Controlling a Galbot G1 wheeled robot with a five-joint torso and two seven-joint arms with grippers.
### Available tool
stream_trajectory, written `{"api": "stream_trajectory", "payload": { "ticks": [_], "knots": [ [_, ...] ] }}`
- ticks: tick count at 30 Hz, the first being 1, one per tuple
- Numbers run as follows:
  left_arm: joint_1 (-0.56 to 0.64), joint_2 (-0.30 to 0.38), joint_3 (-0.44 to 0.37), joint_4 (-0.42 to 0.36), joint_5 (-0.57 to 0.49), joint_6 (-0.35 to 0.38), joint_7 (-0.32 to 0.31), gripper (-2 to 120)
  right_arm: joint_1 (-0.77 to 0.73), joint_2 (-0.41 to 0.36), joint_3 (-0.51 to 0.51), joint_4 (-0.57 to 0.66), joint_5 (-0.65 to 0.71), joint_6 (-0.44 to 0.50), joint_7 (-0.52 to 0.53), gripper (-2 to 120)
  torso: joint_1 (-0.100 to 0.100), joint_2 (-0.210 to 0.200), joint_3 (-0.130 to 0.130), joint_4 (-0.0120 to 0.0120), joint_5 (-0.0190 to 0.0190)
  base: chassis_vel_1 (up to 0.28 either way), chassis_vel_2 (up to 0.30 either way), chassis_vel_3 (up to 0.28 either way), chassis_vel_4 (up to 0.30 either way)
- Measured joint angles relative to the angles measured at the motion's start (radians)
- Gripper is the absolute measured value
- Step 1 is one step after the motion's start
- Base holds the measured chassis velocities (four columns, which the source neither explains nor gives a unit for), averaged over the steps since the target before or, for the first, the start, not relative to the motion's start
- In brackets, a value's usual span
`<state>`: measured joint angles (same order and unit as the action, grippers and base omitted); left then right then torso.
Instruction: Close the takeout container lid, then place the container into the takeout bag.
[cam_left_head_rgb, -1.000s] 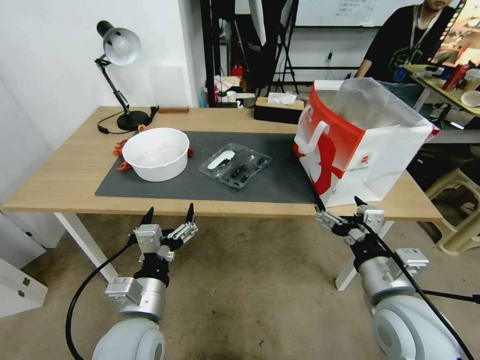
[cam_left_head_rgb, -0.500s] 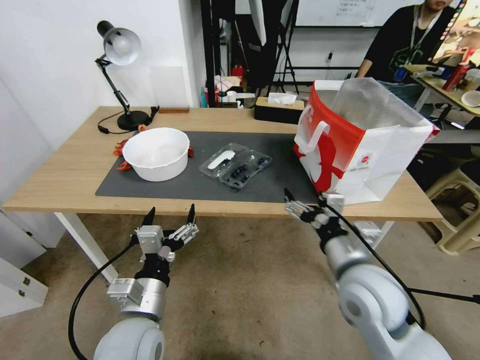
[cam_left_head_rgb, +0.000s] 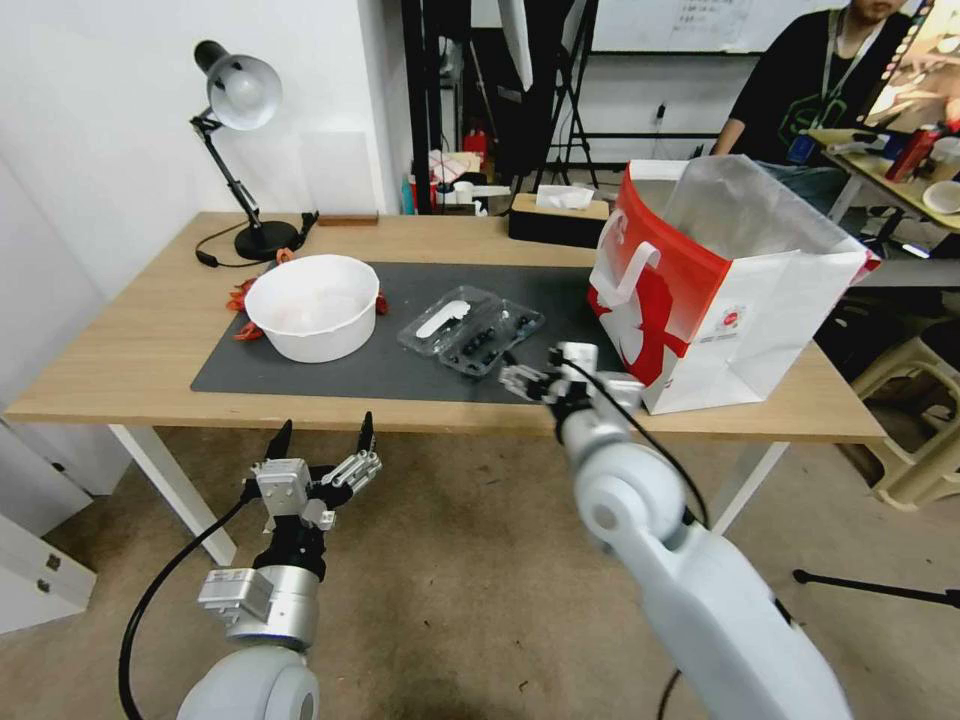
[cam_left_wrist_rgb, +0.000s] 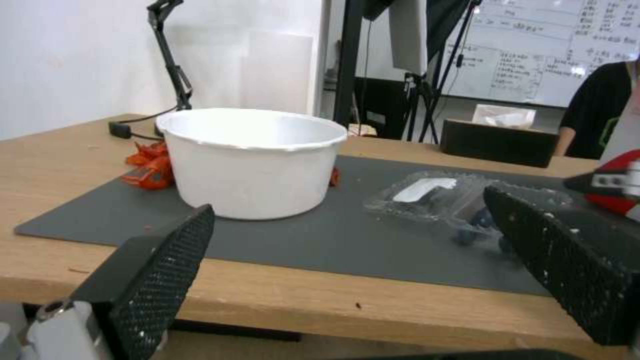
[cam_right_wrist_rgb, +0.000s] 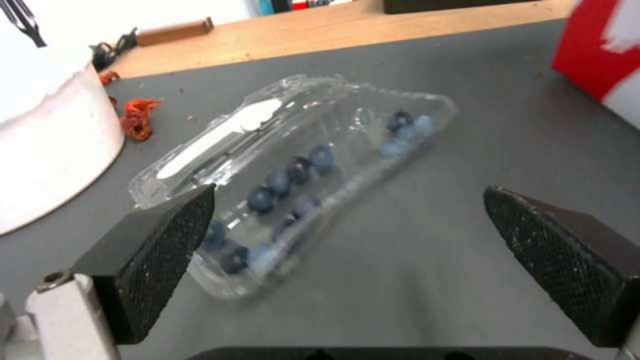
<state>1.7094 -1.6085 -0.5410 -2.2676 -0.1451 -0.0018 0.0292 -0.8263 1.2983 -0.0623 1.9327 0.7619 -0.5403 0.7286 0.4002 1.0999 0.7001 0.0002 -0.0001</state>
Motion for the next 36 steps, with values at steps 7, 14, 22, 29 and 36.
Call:
{"api": "stream_trajectory", "payload": {
  "ticks": [7, 14, 22, 29, 36],
  "knots": [
    [-0.003, 0.0, -0.008, 0.014, -0.001, -0.011, -0.011, 100, 0.086, 0.061, -0.041, -0.101, 0.021, -0.079, 0.099, 100, 0.0, 0.0, 0.0, -0.0001, 0.0, 0.0, 0.0, 0.0, 0.0],
    [-0.016, 0.0, -0.011, 0.025, -0.005, -0.011, -0.013, 100, 0.113, 0.081, -0.047, -0.152, 0.065, -0.11, 0.137, 100, 0.0, 0.0, 0.0, -0.0003, 0.0, 0.0, 0.0, 0.0, 0.0],
    [-0.027, 0.0, -0.012, 0.042, -0.009, -0.011, -0.017, 100, 0.123, 0.087, -0.049, -0.168, 0.093, -0.141, 0.155, 100, 0.0, 0.0, 0.0, -0.0002, 0.0001, 0.0, 0.0, 0.0, 0.0],
    [-0.035, 0.002, -0.014, 0.053, -0.013, -0.014, -0.022, 100, 0.111, 0.077, -0.041, -0.157, 0.112, -0.155, 0.163, 100, 0.0, 0.0, 0.0, -0.0002, 0.0001, 0.0, 0.0, 0.0, 0.0],
    [-0.039, 0.001, -0.012, 0.056, -0.013, -0.016, -0.025, 100, 0.101, 0.063, -0.03, -0.141, 0.121, -0.162, 0.165, 100, 0.0, 0.0, 0.0, -0.0001, 0.0001, 0.0, 0.0, 0.0, 0.0]
  ]
}}
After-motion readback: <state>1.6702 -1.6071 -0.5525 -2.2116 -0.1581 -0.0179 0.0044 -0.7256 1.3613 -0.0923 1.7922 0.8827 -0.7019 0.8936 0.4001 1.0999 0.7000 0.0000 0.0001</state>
